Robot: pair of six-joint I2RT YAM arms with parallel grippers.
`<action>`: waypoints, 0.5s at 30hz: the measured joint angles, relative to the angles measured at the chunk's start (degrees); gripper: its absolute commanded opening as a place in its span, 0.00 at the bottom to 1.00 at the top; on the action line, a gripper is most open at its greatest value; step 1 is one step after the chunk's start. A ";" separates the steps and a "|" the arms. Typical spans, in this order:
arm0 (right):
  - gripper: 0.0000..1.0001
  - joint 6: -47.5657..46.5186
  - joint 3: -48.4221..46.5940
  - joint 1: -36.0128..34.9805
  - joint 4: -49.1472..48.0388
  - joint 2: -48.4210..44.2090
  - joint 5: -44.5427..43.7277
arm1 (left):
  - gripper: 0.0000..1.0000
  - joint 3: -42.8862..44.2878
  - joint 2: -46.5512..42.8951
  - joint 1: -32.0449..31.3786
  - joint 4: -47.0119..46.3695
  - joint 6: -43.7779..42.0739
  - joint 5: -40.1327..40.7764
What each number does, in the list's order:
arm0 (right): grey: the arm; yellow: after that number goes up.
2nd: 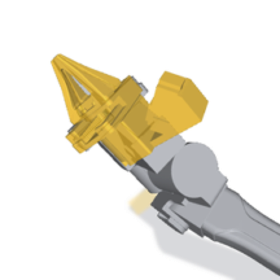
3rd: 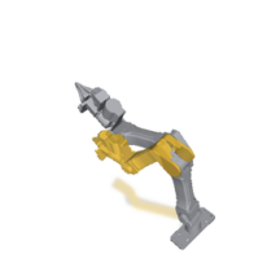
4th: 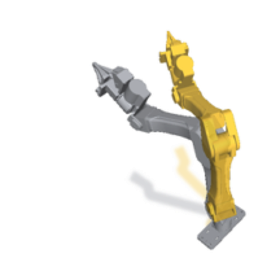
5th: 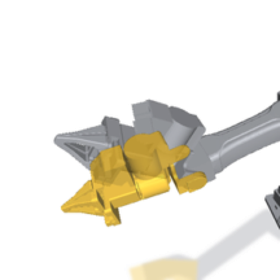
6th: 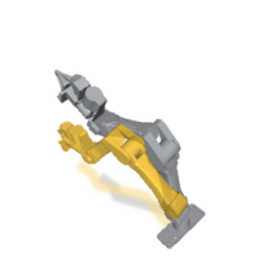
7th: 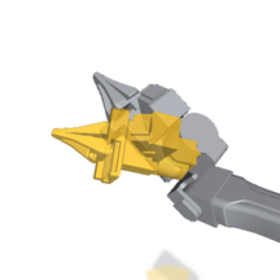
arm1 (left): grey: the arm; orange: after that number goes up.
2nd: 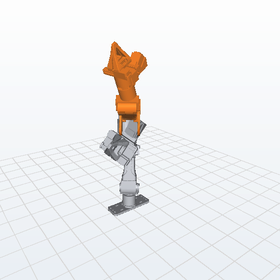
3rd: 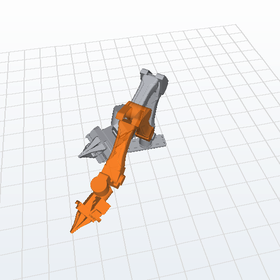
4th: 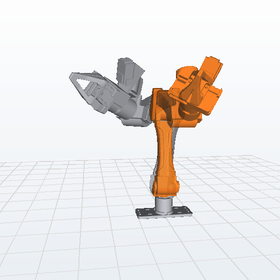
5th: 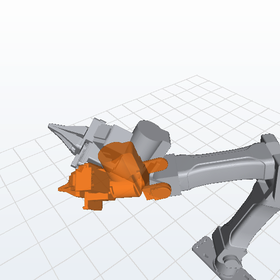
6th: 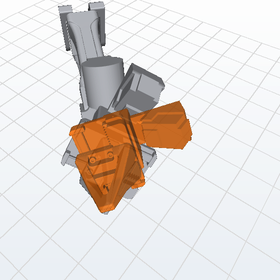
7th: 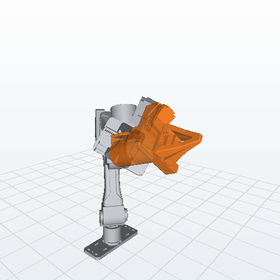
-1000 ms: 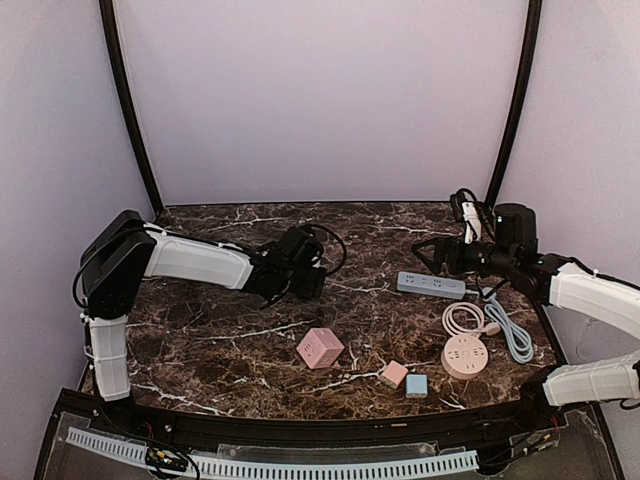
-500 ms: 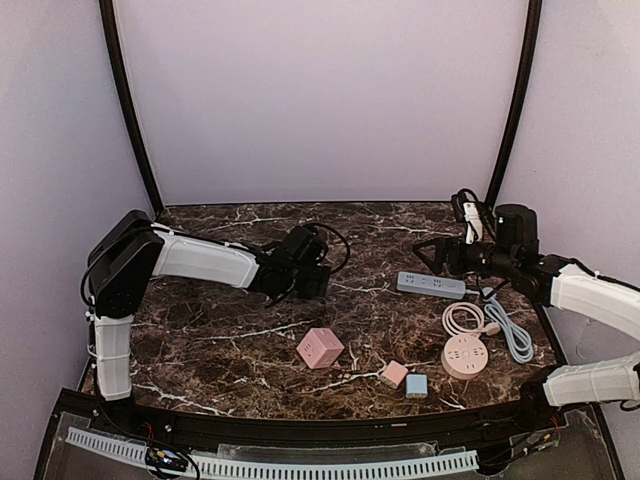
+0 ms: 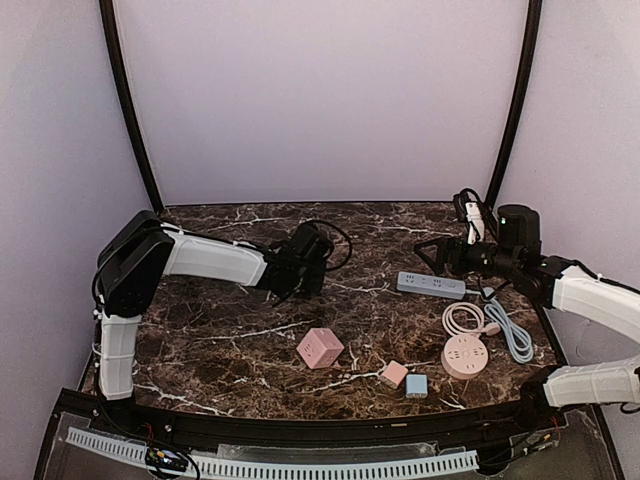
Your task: Insert the plug
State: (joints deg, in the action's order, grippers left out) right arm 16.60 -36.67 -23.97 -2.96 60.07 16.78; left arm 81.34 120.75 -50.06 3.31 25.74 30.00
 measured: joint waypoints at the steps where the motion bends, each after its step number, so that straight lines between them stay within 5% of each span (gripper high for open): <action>1: 0.99 0.00 0.00 0.00 0.00 0.00 0.00 | 0.54 0.02 0.00 0.00 0.07 -0.13 0.02; 15: 0.99 -3.39 0.50 0.00 -0.57 -0.66 1.92 | 0.53 -5.07 -8.09 0.20 1.09 -10.38 -15.43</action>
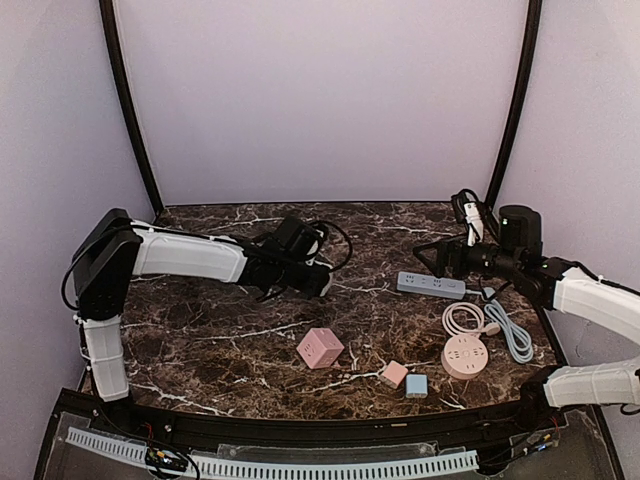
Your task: Insert the plug
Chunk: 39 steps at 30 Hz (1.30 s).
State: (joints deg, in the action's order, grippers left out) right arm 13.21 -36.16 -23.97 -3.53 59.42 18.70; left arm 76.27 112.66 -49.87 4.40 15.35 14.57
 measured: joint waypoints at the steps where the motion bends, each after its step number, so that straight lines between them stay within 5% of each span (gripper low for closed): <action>1: 0.99 -0.81 0.11 0.00 -0.81 0.00 1.38 | 0.53 -0.31 -1.07 0.26 0.00 -1.25 -2.43; 20: 0.99 -36.57 12.39 -6.08 -30.67 3.10 21.73 | 0.54 0.57 -10.54 5.90 5.38 -8.68 -36.02; 39: 0.96 -62.16 1.36 -12.24 -32.96 12.92 28.79 | 0.57 1.57 -15.32 6.01 4.94 -0.57 -60.19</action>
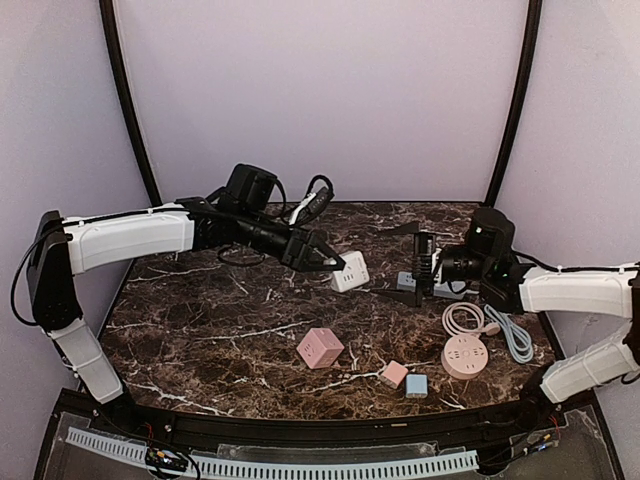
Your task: Insert the plug
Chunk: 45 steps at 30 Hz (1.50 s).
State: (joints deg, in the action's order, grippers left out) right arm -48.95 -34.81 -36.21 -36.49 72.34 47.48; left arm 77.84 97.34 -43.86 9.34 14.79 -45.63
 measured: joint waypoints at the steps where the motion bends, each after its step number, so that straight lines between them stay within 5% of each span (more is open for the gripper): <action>1: 0.96 -0.74 -0.94 -0.02 0.96 0.48 0.35 | 0.57 0.00 -0.02 0.00 -0.20 0.42 -0.76; 20: 0.77 -9.31 -11.30 -1.20 15.91 8.90 5.38 | 0.57 0.15 -0.02 -0.02 -1.77 3.08 -7.76; 38: 0.72 -10.80 -13.16 -2.47 16.98 11.08 12.31 | 0.57 0.79 1.38 -0.02 -2.49 3.28 -10.40; 45: 0.60 -10.51 -13.20 -2.73 16.68 11.02 12.20 | 0.57 0.74 1.77 -0.04 -3.43 3.74 -11.15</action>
State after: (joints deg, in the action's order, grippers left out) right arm -59.46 -48.01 -38.94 -19.81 83.35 59.68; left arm 78.59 99.11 -43.90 5.91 18.52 -56.77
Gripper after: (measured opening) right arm 0.661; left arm 0.586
